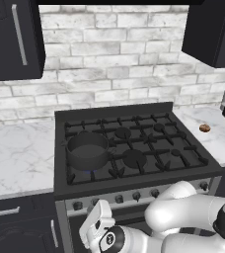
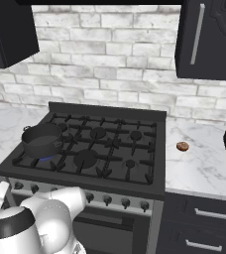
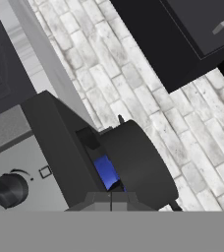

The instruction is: Turn on the burner for the pot on the stove. Wait thirty seconds for the pot to heat up. Then add the mushroom to the pot.

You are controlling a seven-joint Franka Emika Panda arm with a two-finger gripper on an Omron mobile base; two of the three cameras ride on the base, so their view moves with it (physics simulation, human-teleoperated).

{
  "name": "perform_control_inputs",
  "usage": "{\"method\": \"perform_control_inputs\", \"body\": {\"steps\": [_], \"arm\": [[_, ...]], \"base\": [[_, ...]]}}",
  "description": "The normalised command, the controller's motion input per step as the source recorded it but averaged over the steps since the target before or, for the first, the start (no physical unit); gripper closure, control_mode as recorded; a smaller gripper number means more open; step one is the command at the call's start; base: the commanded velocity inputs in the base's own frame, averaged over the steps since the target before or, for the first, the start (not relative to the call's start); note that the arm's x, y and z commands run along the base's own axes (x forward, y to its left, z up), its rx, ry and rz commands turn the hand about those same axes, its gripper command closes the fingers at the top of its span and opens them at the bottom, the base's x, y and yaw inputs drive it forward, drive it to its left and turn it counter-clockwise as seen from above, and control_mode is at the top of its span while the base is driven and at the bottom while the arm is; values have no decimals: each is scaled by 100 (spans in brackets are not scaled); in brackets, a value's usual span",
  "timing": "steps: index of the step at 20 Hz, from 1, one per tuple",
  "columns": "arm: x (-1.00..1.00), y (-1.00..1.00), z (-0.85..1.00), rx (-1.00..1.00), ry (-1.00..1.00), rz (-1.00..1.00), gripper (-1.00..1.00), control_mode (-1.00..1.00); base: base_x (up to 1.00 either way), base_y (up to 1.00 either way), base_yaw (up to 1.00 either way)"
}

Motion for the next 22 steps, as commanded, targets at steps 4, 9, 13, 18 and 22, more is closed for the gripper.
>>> {"method": "perform_control_inputs", "body": {"steps": [4, 9, 13, 18, 22], "arm": [[0, 0, 0, 0, 0, 0, 100, -100], [0, 0, 0, 0, 0, 0, 100, -100], [0, 0, 0, 0, 0, 0, 100, -100], [0, 0, 0, 0, 0, 0, 100, -100], [0, 0, 0, 0, 0, 0, 100, -100]], "base": [[0, 0, 0], [0, 0, 0], [0, 0, 0], [0, 0, 0], [0, 0, 0]]}}
